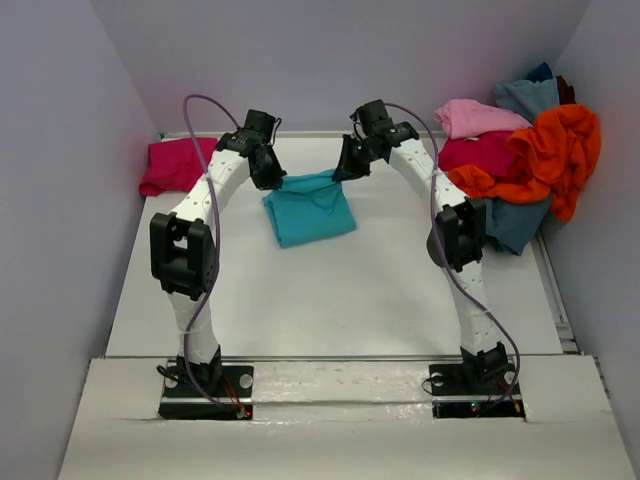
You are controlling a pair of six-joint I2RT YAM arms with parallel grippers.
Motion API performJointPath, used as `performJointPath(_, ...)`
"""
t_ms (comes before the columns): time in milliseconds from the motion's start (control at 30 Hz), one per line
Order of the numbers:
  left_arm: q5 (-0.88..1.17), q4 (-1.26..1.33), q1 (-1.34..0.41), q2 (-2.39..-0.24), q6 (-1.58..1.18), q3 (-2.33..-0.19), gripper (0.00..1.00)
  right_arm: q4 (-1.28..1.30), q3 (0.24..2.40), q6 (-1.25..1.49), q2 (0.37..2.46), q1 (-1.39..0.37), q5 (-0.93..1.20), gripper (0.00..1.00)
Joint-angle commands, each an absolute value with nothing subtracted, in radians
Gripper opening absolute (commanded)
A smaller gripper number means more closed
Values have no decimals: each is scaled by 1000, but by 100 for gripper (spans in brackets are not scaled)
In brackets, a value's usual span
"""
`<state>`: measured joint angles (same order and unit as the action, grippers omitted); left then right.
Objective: Fold and stack the t-shirts
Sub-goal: Fold the tshirt
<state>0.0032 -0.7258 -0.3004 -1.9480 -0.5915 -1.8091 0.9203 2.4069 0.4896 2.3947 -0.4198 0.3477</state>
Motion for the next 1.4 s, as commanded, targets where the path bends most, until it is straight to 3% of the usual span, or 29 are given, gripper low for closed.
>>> performJointPath(0, -80, -689, -291, -1937, -575, -1838, 6, 815, 2422, 477, 2396, -411, 327, 7)
performJointPath(633, -238, -660, -291, -1950, -609, -1836, 6, 675, 2445, 479, 2445, -411, 296, 8)
performJointPath(733, -258, -649, -291, -1951, -615, -1822, 6, 658, 2448, 485, 2459, -411, 296, 19)
performJointPath(767, -279, -649, -291, -1951, -621, -1807, 6, 650, 2447, 485, 2465, -411, 296, 32)
performJointPath(800, -285, -641, -291, -1951, -623, -1796, 8, 649, 2448, 483, 2470, -411, 295, 42)
performJointPath(833, -291, -634, -291, -1956, -627, -1781, 19, 649, 2447, 483, 2471, -411, 290, 62)
performJointPath(867, -302, -634, -291, -1960, -630, -1776, 56, 647, 2447, 480, 2471, -411, 281, 72)
performJointPath(900, -304, -632, -291, -1968, -632, -1775, 71, 647, 2444, 479, 2470, -411, 281, 84)
performJointPath(933, -305, -638, -291, -1986, -637, -1775, 77, 641, 2433, 474, 2461, -411, 279, 100)
performJointPath(1100, -298, -629, -302, -2031, -637, -1782, 99, 646, 2395, 460, 2418, -411, 261, 100)
performJointPath(1367, -268, -722, -362, -2103, -594, -1936, 99, 680, 2249, 469, 2356, -411, 298, 100)
